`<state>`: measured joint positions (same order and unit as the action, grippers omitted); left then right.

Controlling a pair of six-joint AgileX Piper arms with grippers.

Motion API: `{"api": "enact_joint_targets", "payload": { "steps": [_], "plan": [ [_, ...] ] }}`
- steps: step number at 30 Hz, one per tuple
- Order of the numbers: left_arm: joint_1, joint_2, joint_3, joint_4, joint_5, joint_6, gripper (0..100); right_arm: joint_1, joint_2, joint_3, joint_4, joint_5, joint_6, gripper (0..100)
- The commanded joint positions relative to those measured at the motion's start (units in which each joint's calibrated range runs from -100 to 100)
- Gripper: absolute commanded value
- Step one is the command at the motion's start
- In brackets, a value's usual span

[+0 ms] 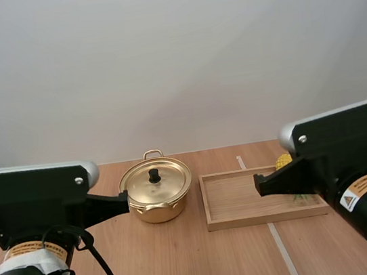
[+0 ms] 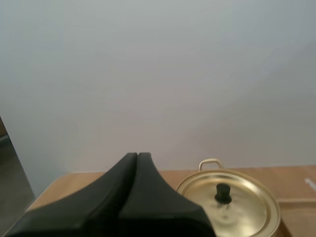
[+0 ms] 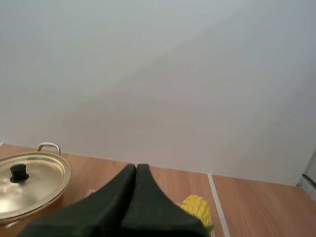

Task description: Open the pot, put the grape inside, and close it

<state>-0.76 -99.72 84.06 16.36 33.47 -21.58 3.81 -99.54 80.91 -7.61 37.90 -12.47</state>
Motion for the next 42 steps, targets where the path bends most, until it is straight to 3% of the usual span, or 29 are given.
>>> {"api": "enact_joint_targets", "payload": {
  "steps": [1,6,13,24,28,42],
  "plan": [
    [0.02,-0.28,2.52,1.11,-4.46,2.69,0,-0.21,-0.46,4.72,-0.54,-4.47,0.18,0],
    [0.02,-0.28,7.45,1.11,-8.39,-1.39,0,-0.21,-0.46,13.72,-0.65,-13.65,0.18,0],
    [0.02,-0.28,13.15,1.11,-14.04,-1.41,0,-0.21,-0.46,19.09,-1.20,-11.76,0.18,0],
    [0.02,-0.28,15.94,-2.47,-10.69,-3.62,0,-0.21,-0.46,19.09,5.64,-6.68,0.63,0],
    [0.02,-0.28,15.94,-2.76,-2.27,-3.62,0,-0.44,-0.46,19.09,5.62,-6.60,0.63,0],
    [0.02,-0.28,15.94,-3.67,-2.44,-3.62,0,-0.61,-0.46,19.09,5.62,-6.60,0.63,0]
  ]
}}
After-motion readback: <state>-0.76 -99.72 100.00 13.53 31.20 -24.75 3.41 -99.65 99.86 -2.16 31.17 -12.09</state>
